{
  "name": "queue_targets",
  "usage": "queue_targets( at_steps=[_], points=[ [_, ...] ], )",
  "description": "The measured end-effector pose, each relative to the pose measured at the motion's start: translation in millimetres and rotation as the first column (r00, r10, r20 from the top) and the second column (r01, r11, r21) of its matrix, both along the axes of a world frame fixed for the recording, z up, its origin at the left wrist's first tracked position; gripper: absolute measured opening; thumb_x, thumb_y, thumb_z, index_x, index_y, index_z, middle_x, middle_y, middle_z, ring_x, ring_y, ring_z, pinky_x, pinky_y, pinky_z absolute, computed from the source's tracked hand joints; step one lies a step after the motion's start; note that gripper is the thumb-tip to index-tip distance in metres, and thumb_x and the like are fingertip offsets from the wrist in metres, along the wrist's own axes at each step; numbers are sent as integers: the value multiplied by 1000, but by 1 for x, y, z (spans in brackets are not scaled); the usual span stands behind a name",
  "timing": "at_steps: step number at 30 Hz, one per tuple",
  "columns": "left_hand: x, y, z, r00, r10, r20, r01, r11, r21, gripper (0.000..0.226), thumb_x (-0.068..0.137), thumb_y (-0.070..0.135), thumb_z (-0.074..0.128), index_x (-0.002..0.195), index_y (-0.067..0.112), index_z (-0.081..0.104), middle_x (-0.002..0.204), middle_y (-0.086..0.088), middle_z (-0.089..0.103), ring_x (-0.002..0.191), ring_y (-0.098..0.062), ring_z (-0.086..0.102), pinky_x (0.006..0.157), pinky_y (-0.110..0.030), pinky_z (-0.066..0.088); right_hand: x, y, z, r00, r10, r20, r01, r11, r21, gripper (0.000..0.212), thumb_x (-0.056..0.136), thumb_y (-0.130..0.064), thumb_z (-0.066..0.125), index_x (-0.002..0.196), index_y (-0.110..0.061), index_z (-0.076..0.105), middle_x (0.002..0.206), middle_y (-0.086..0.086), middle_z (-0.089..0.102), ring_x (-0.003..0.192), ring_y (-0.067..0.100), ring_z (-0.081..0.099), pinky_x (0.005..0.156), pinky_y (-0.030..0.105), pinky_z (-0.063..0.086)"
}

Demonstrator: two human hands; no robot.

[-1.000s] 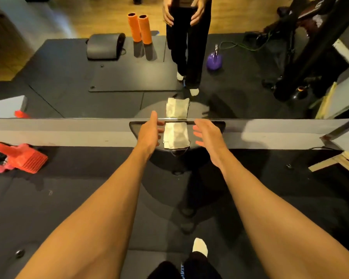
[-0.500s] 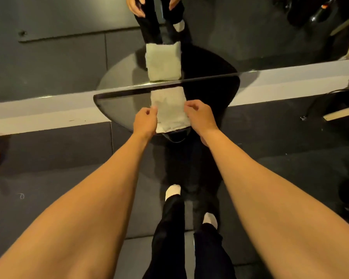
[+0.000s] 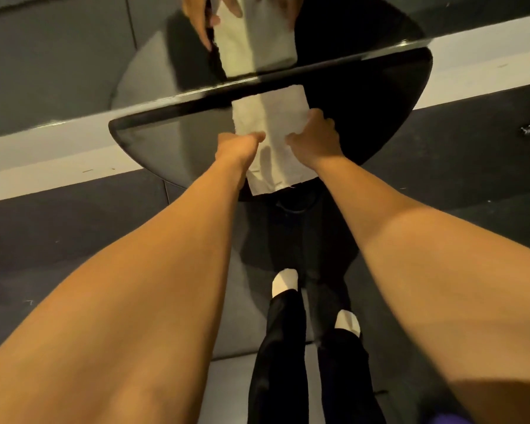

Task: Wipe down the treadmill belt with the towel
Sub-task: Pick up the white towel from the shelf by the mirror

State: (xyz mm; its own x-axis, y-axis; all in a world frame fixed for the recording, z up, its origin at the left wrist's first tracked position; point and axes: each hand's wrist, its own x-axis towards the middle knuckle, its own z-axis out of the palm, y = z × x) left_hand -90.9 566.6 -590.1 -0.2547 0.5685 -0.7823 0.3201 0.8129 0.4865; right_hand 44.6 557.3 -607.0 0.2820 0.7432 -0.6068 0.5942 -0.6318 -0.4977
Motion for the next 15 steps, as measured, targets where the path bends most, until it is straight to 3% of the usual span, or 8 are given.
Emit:
queue_targets(
  at_steps=[5,8,10,15],
  points=[
    [-6,9,-27,995,-39,-87,42,999,28,85,48,64,73,113,10,65,115,-10,65,103,-35,61,90,-48,52,4,8,-11,998,-55,-21,55,998,7,63,86,-40,64,133,-8,37,133,13,50,119,34,51,94,44,47],
    [0,7,-9,998,-55,5,55,997,44,40,74,35,74,103,8,69,94,-5,70,85,-26,67,76,-35,56,2,6,-9,992,-85,-96,88,996,29,53,83,-38,67,123,-8,51,119,8,60,106,28,59,85,37,51],
    [5,6,0,998,-62,19,61,996,72,22,81,19,66,101,10,66,87,-2,66,80,-22,65,71,-31,54,2,2,-4,985,-101,-137,109,993,51,47,81,-36,67,118,-10,53,114,5,59,101,26,59,84,39,52],
    [14,2,39,995,23,96,-33,994,108,27,73,11,60,99,7,55,90,-10,61,77,-26,61,72,-39,55,16,-9,36,893,-270,-360,297,955,19,47,81,-19,63,124,-9,46,115,8,58,100,25,59,83,40,53]
  ],
)
